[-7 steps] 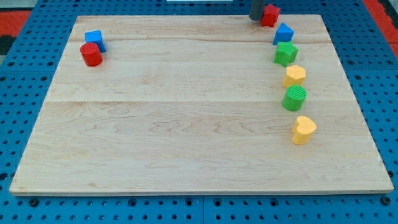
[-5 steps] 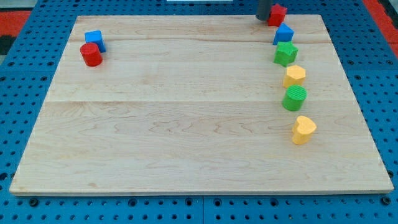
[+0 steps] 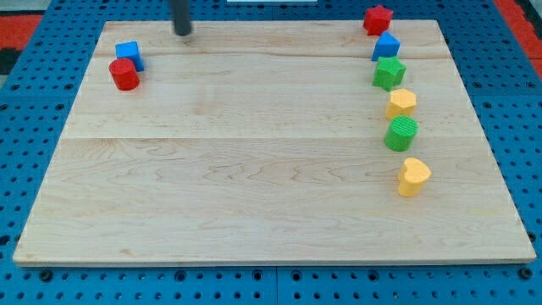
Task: Push the red circle slightly right
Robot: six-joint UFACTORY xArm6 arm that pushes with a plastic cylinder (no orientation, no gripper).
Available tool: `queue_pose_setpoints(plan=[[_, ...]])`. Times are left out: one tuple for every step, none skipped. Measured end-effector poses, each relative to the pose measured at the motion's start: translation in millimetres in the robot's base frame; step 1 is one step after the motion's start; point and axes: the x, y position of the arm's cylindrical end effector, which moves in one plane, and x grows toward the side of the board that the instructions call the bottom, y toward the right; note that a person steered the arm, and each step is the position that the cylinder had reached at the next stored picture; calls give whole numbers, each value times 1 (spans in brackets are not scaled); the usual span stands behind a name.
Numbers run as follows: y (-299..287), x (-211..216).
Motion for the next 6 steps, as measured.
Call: queue_pose_setpoints(plan=[[-70,16],[-98,42],[-96,45],[-115,74],[-89,94],[-56,110]])
